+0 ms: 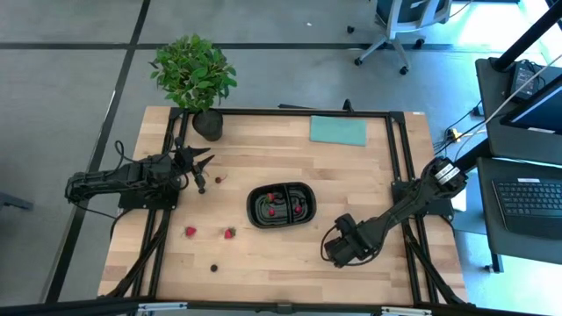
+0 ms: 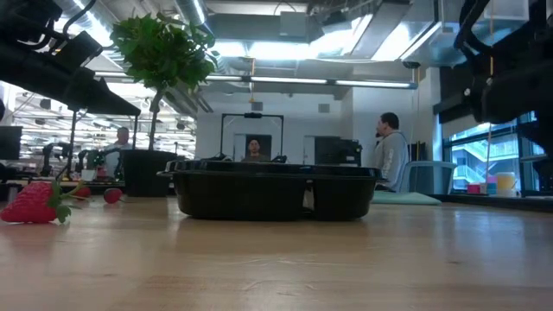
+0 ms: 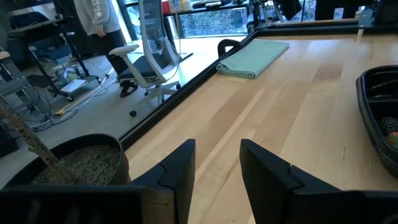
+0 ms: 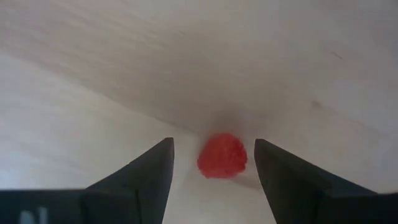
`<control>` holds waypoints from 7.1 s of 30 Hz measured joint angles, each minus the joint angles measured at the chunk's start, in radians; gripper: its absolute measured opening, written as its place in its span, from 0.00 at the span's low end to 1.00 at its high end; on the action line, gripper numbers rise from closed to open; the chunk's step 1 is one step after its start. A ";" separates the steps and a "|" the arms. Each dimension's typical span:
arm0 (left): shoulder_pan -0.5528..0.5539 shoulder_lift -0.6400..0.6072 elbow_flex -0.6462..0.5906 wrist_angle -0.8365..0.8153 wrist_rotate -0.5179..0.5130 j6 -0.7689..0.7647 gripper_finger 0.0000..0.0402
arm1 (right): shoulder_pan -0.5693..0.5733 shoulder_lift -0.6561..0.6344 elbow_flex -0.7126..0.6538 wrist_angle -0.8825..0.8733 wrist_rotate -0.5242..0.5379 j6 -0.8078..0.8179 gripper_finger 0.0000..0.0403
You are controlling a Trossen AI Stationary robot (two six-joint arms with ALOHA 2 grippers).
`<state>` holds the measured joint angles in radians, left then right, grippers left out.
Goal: Pick and placing Produce into tupperware
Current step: Put the red raspberry into the left section of the black bin, then put the bottom blueberry into the left section of the black bin
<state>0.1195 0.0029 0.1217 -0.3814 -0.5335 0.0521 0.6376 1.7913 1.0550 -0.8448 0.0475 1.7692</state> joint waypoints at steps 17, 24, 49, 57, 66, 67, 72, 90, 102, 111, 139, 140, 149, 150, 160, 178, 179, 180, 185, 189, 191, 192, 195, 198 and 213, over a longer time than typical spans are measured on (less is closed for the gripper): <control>0.000 0.000 0.000 0.000 0.000 0.000 0.30 | -0.001 0.037 0.004 0.021 -0.017 -0.001 0.29; 0.000 0.000 0.000 0.000 0.000 0.000 0.30 | -0.001 0.038 0.004 0.018 -0.021 0.000 0.25; 0.000 0.000 0.000 0.000 0.000 0.001 0.30 | -0.183 0.042 0.330 0.092 0.256 -0.524 0.26; 0.000 0.000 0.000 0.000 0.000 0.001 0.30 | -0.322 0.042 0.357 0.368 0.301 -0.895 0.25; 0.000 0.000 0.000 0.000 0.000 0.001 0.30 | -0.413 0.143 0.357 0.486 0.271 -1.018 0.25; 0.000 0.000 0.000 0.001 0.000 0.001 0.30 | -0.417 0.159 0.357 0.496 0.264 -1.018 0.26; 0.000 0.000 0.000 0.000 0.000 0.001 0.30 | -0.423 0.220 0.356 0.508 0.244 -1.019 0.26; 0.000 0.000 0.000 0.000 0.000 0.001 0.30 | -0.424 0.246 0.356 0.512 0.240 -1.015 0.35; 0.000 0.000 0.000 0.000 0.000 0.000 0.30 | -0.425 0.245 0.356 0.506 0.219 -1.016 0.36; 0.000 0.000 0.000 0.000 0.000 0.000 0.30 | -0.370 0.113 0.357 0.307 0.114 -0.939 0.36; 0.000 0.000 0.000 0.000 0.000 0.000 0.30 | 0.212 -0.031 0.306 -0.342 0.109 0.397 0.36; 0.000 0.000 0.000 0.000 0.000 0.000 0.30 | 0.223 -0.031 0.297 -0.343 0.097 0.433 0.36; 0.000 0.000 0.000 0.000 0.000 -0.018 0.30 | 0.285 -0.031 0.201 -0.297 0.007 0.559 0.36; 0.000 0.000 0.000 0.000 0.000 -0.022 0.30 | 0.286 -0.031 0.189 -0.278 0.007 0.558 0.36; 0.000 0.000 0.000 0.000 0.000 -0.023 0.30 | 0.291 -0.031 0.061 -0.188 0.000 0.551 0.36; 0.000 0.000 0.000 0.000 0.000 -0.023 0.30 | 0.291 -0.031 -0.063 -0.078 -0.078 0.529 0.36; 0.000 0.000 0.000 0.000 0.000 -0.023 0.30 | 0.291 -0.031 -0.074 -0.051 -0.078 0.529 0.36; 0.000 0.000 0.000 0.000 0.000 -0.023 0.30 | 0.291 -0.032 -0.083 -0.030 -0.076 0.529 0.36; 0.000 0.000 0.000 0.000 0.000 -0.023 0.30 | 0.291 -0.039 -0.127 0.029 -0.074 0.535 0.36; 0.000 0.000 0.000 0.000 0.000 -0.023 0.30 | 0.291 -0.038 -0.128 0.028 -0.074 0.534 0.36; 0.000 0.000 0.000 0.000 0.000 -0.023 0.30 | 0.290 -0.037 -0.128 0.028 -0.074 0.533 0.34; 0.000 0.000 0.000 0.000 0.000 -0.023 0.30 | 0.290 -0.037 -0.128 0.028 -0.074 0.533 0.33; 0.000 0.000 0.000 0.000 0.000 -0.023 0.30 | 0.290 -0.036 -0.128 0.028 -0.074 0.532 0.28; 0.000 0.000 0.000 0.000 0.000 -0.023 0.30 | 0.290 -0.035 -0.128 0.029 -0.072 0.531 0.23; 0.000 0.000 0.000 0.000 0.000 -0.023 0.30 | 0.290 -0.027 -0.084 -0.011 -0.073 0.511 0.15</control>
<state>0.1196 0.0027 0.1215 -0.3813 -0.5335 0.0288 0.9275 1.7638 0.9712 -0.8558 -0.0258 2.2802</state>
